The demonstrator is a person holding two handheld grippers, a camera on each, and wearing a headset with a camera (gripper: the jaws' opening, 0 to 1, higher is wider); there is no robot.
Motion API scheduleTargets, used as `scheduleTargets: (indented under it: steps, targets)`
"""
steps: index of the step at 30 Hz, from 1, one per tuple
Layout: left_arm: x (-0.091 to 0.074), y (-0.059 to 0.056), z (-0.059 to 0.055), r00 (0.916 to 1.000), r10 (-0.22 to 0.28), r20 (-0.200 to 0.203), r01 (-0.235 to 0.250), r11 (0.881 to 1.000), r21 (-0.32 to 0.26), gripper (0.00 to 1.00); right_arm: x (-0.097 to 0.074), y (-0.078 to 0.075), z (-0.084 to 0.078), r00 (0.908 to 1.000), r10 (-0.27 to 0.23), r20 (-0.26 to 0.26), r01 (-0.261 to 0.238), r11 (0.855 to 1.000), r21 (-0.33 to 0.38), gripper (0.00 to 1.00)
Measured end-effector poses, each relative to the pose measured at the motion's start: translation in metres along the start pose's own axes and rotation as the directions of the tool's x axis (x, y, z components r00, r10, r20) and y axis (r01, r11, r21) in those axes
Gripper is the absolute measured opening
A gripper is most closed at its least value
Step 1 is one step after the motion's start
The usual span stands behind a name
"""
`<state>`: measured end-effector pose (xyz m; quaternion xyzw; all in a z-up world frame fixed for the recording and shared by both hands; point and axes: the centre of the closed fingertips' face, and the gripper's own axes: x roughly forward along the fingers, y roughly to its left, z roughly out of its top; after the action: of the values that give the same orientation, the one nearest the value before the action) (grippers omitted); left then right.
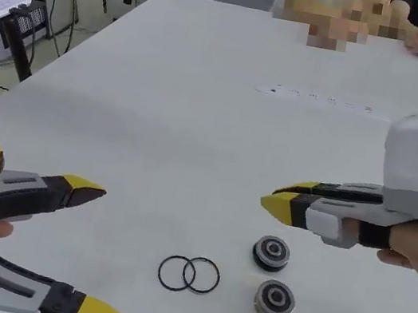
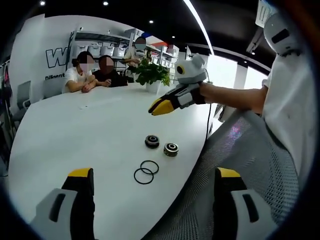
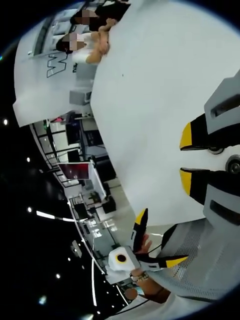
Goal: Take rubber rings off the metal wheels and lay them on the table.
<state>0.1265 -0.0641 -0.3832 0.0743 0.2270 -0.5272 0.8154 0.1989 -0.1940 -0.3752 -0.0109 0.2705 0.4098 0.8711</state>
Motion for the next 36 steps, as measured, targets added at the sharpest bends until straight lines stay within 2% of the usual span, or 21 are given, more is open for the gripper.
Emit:
scheduleTargets:
  steps: [3, 6, 13, 18, 22, 24, 28, 32, 36]
  targets:
    - [-0.002, 0.003, 0.008, 0.9999, 0.010, -0.003, -0.010, 1.000, 0.029, 0.99, -0.006, -0.005, 0.001, 0.9999, -0.010, 0.010, 0.011, 1.000, -0.008, 0.14]
    - [-0.003, 0.002, 0.020, 0.9999, 0.015, -0.001, -0.015, 0.996, 0.086, 0.99, -0.013, -0.014, 0.001, 0.9993, -0.035, 0.012, 0.035, 0.999, -0.009, 0.15]
    - [-0.004, -0.001, 0.053, 0.9996, -0.003, 0.029, -0.002, 0.986, 0.169, 0.99, -0.032, -0.033, -0.003, 0.9971, -0.072, 0.021, 0.073, 0.997, -0.006, 0.18]
    - [-0.004, 0.000, 0.066, 0.9996, -0.011, 0.025, 0.005, 0.976, 0.216, 0.99, -0.042, -0.042, -0.012, 0.9964, -0.084, 0.014, 0.084, 0.996, 0.000, 0.21]
    - [-0.003, -0.002, 0.079, 0.9998, -0.017, 0.006, 0.015, 0.958, 0.287, 0.99, -0.045, -0.050, -0.022, 0.9958, -0.088, 0.026, 0.088, 0.996, 0.021, 0.23]
    - [-0.001, -0.003, 0.088, 0.9996, -0.026, 0.012, 0.021, 0.950, 0.311, 0.99, -0.044, -0.053, -0.028, 0.9954, -0.091, 0.030, 0.090, 0.995, 0.044, 0.25]
    - [0.004, -0.006, 0.107, 0.9982, -0.055, 0.025, 0.042, 0.937, 0.347, 0.99, -0.039, -0.052, -0.034, 0.9971, -0.070, 0.029, 0.069, 0.997, 0.046, 0.27]
    - [0.012, -0.006, 0.121, 0.9962, -0.079, 0.037, 0.058, 0.919, 0.389, 0.99, -0.034, -0.050, -0.038, 0.9981, -0.055, 0.029, 0.054, 0.998, 0.031, 0.29]
    - [0.022, -0.005, 0.133, 0.9933, -0.104, 0.050, 0.075, 0.908, 0.412, 0.98, -0.032, -0.052, -0.045, 0.9984, -0.051, 0.025, 0.050, 0.998, 0.033, 0.30]
